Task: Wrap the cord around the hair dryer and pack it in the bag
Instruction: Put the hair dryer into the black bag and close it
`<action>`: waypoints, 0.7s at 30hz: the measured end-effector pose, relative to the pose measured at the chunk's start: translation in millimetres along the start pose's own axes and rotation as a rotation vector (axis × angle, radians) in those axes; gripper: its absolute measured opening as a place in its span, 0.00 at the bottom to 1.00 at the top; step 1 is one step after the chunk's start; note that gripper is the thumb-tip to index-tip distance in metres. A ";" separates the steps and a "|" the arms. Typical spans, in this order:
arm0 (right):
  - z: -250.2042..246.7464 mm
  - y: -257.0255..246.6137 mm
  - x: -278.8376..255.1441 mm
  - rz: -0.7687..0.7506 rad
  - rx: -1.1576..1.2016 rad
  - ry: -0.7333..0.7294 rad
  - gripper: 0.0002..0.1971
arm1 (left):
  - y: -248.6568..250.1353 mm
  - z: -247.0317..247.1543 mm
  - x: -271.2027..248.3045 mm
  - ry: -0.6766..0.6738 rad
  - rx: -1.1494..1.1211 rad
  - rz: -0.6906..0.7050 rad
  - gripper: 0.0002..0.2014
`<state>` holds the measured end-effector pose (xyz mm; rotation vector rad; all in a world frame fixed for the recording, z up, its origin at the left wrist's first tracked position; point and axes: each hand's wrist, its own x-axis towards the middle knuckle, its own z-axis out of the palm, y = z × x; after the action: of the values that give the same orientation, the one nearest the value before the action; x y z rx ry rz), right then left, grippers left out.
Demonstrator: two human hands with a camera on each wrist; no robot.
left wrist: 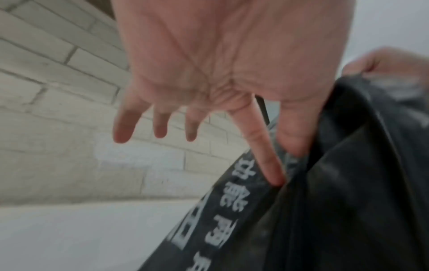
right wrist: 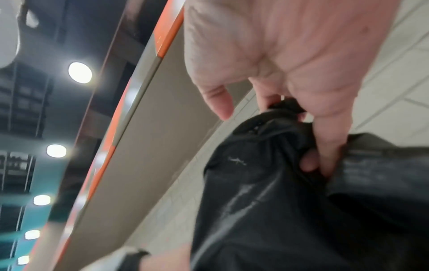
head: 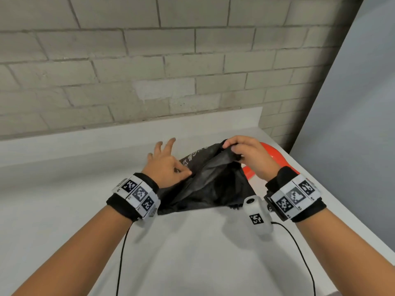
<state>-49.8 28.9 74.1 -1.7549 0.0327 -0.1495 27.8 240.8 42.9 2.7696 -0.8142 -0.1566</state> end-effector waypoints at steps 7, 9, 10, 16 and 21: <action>9.0 6.8 -1.5 -0.115 -0.153 0.131 0.18 | 6.5 21.1 -2.9 0.077 -0.306 0.155 0.28; 13.3 5.5 -1.7 -0.125 -0.163 0.125 0.21 | 13.7 25.4 -0.4 0.079 -0.286 0.144 0.25; 14.1 4.6 -1.9 -0.130 -0.155 0.120 0.22 | 15.0 27.2 1.5 0.088 -0.300 0.135 0.22; -0.3 4.1 -5.7 -0.156 -0.430 0.065 0.24 | -14.0 16.8 12.0 0.353 -0.772 0.205 0.32; -7.2 20.1 0.0 -0.066 -1.009 0.037 0.20 | -16.9 6.2 5.4 0.140 -0.427 0.084 0.30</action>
<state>-49.4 18.0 55.7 -2.7617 0.0875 -0.2374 40.0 250.3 32.2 2.3147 -0.7579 -0.1047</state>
